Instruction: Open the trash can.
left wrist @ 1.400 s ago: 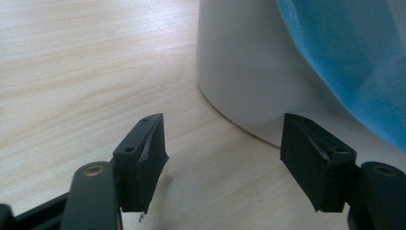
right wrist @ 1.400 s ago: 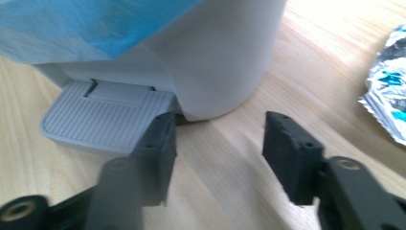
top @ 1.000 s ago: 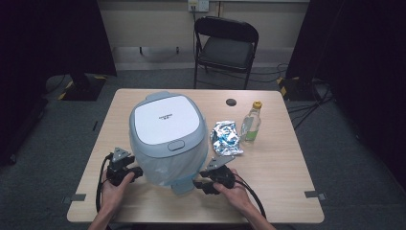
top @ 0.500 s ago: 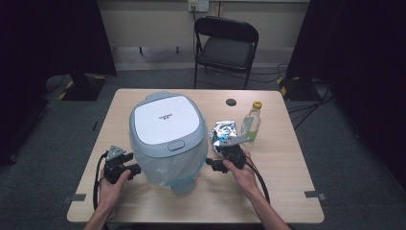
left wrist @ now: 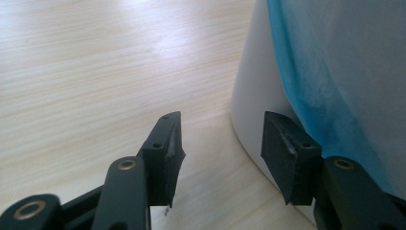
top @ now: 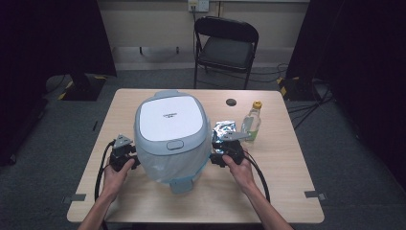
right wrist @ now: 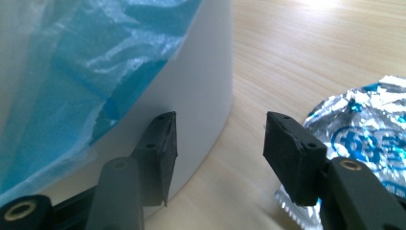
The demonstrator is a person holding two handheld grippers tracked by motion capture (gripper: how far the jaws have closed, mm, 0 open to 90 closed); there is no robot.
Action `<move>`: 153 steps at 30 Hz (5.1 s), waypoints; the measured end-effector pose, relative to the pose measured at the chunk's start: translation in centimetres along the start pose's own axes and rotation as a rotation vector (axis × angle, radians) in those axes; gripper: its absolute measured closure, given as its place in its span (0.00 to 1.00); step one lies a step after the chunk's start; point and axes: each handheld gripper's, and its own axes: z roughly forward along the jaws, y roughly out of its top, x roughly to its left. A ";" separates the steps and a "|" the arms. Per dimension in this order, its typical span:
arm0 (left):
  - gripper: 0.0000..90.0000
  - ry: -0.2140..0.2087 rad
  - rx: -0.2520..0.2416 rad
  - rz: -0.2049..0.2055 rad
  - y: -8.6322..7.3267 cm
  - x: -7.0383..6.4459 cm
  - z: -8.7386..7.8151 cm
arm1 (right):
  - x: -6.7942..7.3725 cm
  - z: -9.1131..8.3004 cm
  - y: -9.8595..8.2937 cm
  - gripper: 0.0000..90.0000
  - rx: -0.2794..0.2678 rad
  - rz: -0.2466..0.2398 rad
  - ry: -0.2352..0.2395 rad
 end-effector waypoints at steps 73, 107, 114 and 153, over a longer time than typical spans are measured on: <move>0.29 0.001 0.116 0.027 -3.9 3.9 -1.5 | -0.5 -5.8 3.2 0.48 -0.054 -0.021 0.025; 0.25 0.080 0.115 0.068 -4.1 3.1 -1.0 | 9.1 -11.3 13.3 0.83 -0.215 -0.229 0.313; 0.25 0.080 0.115 0.068 -4.1 3.1 -1.0 | 11.1 -9.6 13.5 0.91 -0.158 -0.271 0.364; 0.24 0.081 0.115 0.067 -4.1 3.1 -1.0 | 13.8 -8.4 12.7 0.87 -0.103 -0.306 0.448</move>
